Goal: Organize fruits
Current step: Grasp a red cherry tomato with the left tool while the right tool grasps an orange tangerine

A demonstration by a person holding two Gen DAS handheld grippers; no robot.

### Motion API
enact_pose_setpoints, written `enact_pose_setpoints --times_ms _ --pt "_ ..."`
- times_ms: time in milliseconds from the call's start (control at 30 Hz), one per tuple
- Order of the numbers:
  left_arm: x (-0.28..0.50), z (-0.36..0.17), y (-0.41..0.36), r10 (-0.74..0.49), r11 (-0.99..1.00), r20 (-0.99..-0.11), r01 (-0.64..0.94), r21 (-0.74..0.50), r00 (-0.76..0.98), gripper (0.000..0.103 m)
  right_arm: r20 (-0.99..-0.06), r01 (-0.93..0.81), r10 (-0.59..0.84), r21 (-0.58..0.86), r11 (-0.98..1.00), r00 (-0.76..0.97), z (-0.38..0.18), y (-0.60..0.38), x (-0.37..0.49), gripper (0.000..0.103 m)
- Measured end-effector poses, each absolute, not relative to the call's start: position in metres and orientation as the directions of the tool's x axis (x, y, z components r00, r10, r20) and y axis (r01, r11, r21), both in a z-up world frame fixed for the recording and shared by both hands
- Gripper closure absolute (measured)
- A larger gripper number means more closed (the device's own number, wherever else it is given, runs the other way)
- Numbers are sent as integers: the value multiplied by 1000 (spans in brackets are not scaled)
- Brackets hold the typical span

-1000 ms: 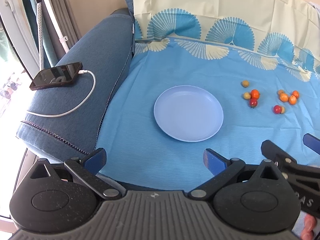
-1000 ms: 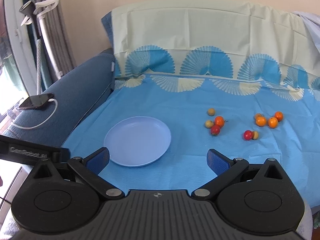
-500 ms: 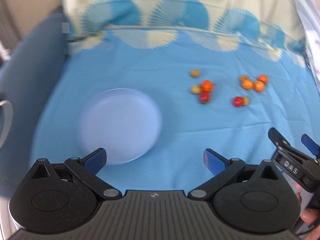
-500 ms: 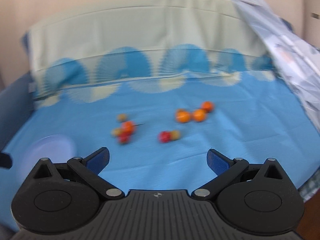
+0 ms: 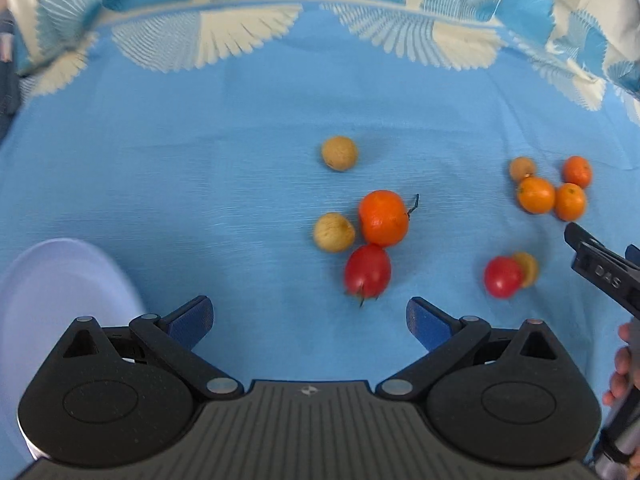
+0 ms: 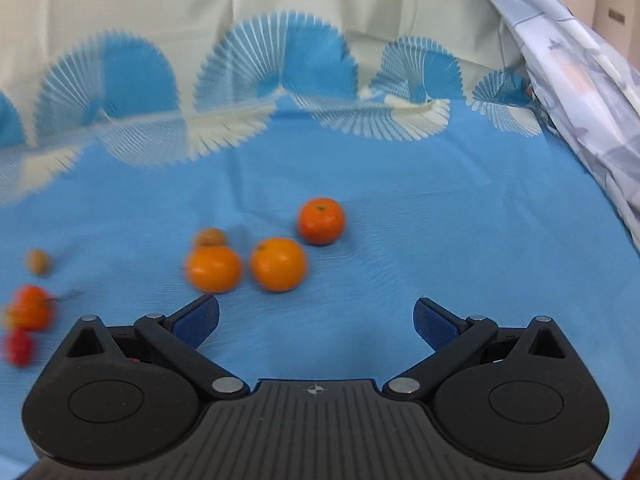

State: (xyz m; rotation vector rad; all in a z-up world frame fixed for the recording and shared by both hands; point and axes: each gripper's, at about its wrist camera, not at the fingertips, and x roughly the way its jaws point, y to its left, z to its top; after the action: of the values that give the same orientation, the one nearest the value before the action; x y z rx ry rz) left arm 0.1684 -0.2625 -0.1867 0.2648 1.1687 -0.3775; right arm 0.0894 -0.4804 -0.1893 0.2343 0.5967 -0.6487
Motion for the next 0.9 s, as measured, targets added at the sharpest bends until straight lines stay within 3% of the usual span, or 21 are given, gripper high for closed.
enact_pose_setpoints --times_ms 200,467,500,567,600,633,667,700,900 --pt "199 -220 -286 -118 905 -942 424 29 315 0 -580 653 -497 82 753 645 -222 -510 122 1" --pt "203 -214 -298 -61 895 -948 438 88 314 0 -541 653 -522 67 755 660 -224 -510 125 1" --pt "202 -211 -302 -49 882 -947 458 108 318 4 -543 650 -522 59 758 658 -223 -510 125 1" --pt "197 -204 -307 -75 850 -950 518 98 304 25 -539 638 -517 52 768 665 -220 -509 124 10" --pt "194 -200 -308 -92 839 -953 538 82 288 50 -530 630 -510 60 775 678 -219 -508 122 15" --pt "190 -196 -309 -99 829 -957 555 72 271 72 -519 623 -509 61 780 687 -217 -506 121 33" --pt "186 -192 -310 -93 821 -958 566 80 270 72 -507 610 -503 59 790 700 -215 -505 119 57" --pt "181 -189 -309 -99 814 -954 574 86 283 72 -499 599 -496 59 798 710 -213 -504 117 64" --pt "171 -173 -293 -145 823 -947 567 46 287 72 -494 635 -509 122 763 705 -209 -511 106 64"
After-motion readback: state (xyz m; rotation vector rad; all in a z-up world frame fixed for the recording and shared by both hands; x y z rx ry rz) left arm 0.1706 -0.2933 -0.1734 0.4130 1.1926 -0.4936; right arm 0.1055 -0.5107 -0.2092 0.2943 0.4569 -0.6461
